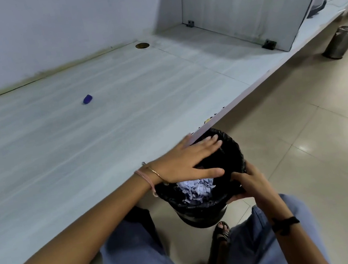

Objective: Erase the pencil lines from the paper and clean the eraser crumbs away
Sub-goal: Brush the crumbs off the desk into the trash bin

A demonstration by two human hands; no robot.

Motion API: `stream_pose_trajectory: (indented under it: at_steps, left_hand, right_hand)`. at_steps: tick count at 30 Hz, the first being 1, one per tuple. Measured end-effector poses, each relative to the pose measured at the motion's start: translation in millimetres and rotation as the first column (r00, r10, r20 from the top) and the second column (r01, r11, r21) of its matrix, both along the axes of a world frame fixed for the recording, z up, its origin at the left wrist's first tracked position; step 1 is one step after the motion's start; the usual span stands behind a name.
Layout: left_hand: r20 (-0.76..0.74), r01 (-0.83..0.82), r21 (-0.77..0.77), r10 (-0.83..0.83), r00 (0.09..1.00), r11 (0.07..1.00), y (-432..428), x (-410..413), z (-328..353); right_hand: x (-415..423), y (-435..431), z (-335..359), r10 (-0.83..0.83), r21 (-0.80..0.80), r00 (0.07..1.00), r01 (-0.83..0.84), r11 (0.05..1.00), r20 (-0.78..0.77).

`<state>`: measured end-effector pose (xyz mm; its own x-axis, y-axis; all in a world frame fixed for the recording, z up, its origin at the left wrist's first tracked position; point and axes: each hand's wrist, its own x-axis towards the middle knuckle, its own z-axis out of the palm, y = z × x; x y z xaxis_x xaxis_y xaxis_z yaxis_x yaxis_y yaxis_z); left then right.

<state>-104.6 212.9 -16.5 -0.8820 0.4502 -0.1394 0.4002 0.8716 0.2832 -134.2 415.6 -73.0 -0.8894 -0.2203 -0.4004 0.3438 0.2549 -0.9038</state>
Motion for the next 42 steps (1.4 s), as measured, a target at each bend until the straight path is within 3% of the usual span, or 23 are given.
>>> stream_pose_trajectory:
  at_steps: [2, 4, 7, 9, 10, 12, 14, 16, 18, 21, 24, 26, 28, 30, 32, 36, 39, 42]
  left_hand:
    - [-0.031, -0.068, 0.136, 0.073, 0.997, 0.988, -13.1, -0.5, 9.9]
    - [-0.134, -0.284, 0.137, 0.302, 0.944, 0.949, -50.5, -10.8, 13.6]
    - [-0.111, -0.703, 0.0, 0.699, 0.706, 0.711, -128.4, -19.4, 7.8]
    - [-0.11, -0.791, -0.092, 0.783, 0.612, 0.605, -154.4, -19.6, -0.8]
    - [-0.133, -0.788, -0.109, 0.777, 0.616, 0.606, -152.5, -22.4, -2.9]
    - [-0.183, -0.683, -0.103, 0.661, 0.728, 0.723, -119.3, -32.9, -0.6]
    - [-0.194, -0.477, -0.09, 0.455, 0.869, 0.874, -63.8, -35.1, -0.1]
    - [-0.114, -0.23, -0.061, 0.222, 0.968, 0.971, -12.0, -24.1, 2.4]
    - [-0.009, -0.088, 0.023, 0.088, 0.996, 0.996, 14.3, -8.5, 3.2]
    - [-0.04, -0.144, 0.161, 0.152, 0.988, 0.976, -1.4, -8.6, 8.1]
    - [-0.114, -0.471, 0.061, 0.475, 0.873, 0.88, -59.5, -33.9, 4.0]
    - [-0.163, -0.719, -0.041, 0.705, 0.69, 0.694, -100.7, -52.5, -6.9]
    - [-0.162, -0.84, -0.052, 0.826, 0.541, 0.54, -125.5, -72.2, -13.6]
    - [-0.131, -0.863, -0.022, 0.854, 0.503, 0.505, -131.8, -94.7, -10.1]
    - [-0.112, -0.826, -0.022, 0.82, 0.562, 0.563, -130.8, -115.9, -1.9]
    - [-0.107, -0.624, -0.071, 0.617, 0.78, 0.778, -111.2, -134.7, 3.8]
    - [-0.145, -0.304, -0.107, 0.288, 0.947, 0.947, -64.0, -105.3, 2.1]
    - [-0.111, 0.053, -0.114, -0.066, 0.992, 0.992, -18.6, -45.0, -3.9]
  right_hand:
    - [-0.6, 2.1, 0.7, -0.004, 0.003, 1.0, 0.004, 1.0, 0.005]
    - [-1.3, 4.5, 1.5, -0.007, -0.011, 1.0, 0.007, 1.0, 0.016]
    - [-1.2, 7.2, 1.8, -0.008, -0.025, 1.0, 0.008, 1.0, 0.018]
    - [-1.8, 7.3, 1.3, -0.011, -0.018, 1.0, 0.011, 1.0, 0.021]
    - [-2.9, 6.9, 0.2, -0.004, -0.012, 1.0, 0.004, 1.0, 0.023]
    - [-5.2, 4.6, -2.3, 0.009, 0.006, 1.0, -0.01, 1.0, 0.027]
    - [-6.7, 2.4, -4.6, 0.005, 0.011, 0.999, -0.005, 1.0, 0.035]
    - [-6.9, 0.9, -4.7, 0.009, -0.006, 0.999, -0.008, 1.0, 0.036]
    - [-7.4, 1.5, -4.0, 0.016, -0.024, 0.999, -0.015, 1.0, 0.039]
    - [-10.3, 6.2, -4.0, 0.013, -0.035, 0.998, -0.011, 0.999, 0.055]
    - [-12.8, 7.7, -4.5, 0.002, -0.031, 0.998, 0.0, 1.0, 0.066]
    - [-14.3, 6.9, -5.0, -0.001, -0.03, 0.998, 0.003, 1.0, 0.064]
    - [-15.6, 5.7, -4.3, -0.003, -0.023, 0.998, 0.005, 1.0, 0.058]
    - [-16.9, 5.3, -4.7, -0.01, -0.015, 0.998, 0.01, 1.0, 0.057]
    - [-17.4, 6.1, -5.1, -0.023, -0.008, 0.998, 0.023, 1.0, 0.05]
    - [-17.8, 10.9, -1.2, -0.04, 0.003, 0.999, 0.04, 0.999, 0.037]
    - [-20.9, 13.3, -0.7, -0.031, 0.012, 0.999, 0.03, 0.999, 0.033]
    - [-22.7, 13.1, -2.3, -0.012, 0.034, 1.0, 0.011, 0.999, 0.016]
